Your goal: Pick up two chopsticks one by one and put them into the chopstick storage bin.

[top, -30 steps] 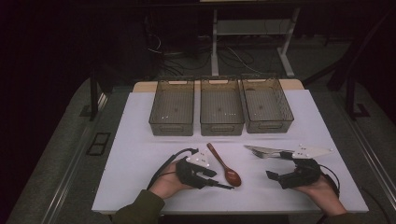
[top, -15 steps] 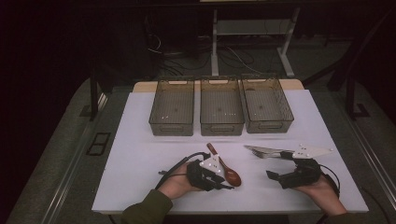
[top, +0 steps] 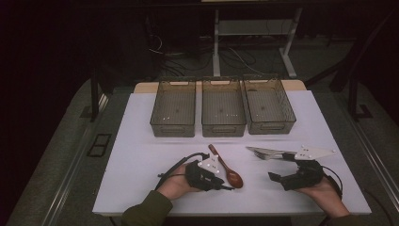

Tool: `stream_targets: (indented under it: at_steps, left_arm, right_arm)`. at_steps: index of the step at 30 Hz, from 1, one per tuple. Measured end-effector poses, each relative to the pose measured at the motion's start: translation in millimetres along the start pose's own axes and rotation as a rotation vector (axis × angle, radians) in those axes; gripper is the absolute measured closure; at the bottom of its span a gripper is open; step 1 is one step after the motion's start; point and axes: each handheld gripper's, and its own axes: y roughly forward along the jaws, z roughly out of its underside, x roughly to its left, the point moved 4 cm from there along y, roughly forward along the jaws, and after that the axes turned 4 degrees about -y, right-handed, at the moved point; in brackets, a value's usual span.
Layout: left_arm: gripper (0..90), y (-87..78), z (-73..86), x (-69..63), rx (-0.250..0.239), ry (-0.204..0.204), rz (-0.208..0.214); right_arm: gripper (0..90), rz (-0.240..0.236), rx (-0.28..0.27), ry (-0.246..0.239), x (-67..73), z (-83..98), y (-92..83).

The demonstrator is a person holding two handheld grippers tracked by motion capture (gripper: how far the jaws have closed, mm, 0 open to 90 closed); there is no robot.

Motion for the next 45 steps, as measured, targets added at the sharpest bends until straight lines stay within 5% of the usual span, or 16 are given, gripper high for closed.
stream_targets:
  at_steps: [15, 33, 45]
  left_arm:
    - [80.6, -12.3, 6.6, 8.6, -0.014, -0.043, -0.043]
    - [83.6, -15.9, 13.0, 18.0, 0.005, -0.044, -0.095]
    - [84.2, -23.5, 17.9, 46.8, -0.042, -0.117, -0.178]
  right_arm:
    - [4.9, -0.002, 0.0, -0.001, -0.1, 0.0, 0.2]
    - [4.9, -0.002, 0.0, -0.001, -0.1, 0.1, 0.4]
    - [4.9, -0.002, 0.002, -0.004, -0.3, 0.2, 1.0]
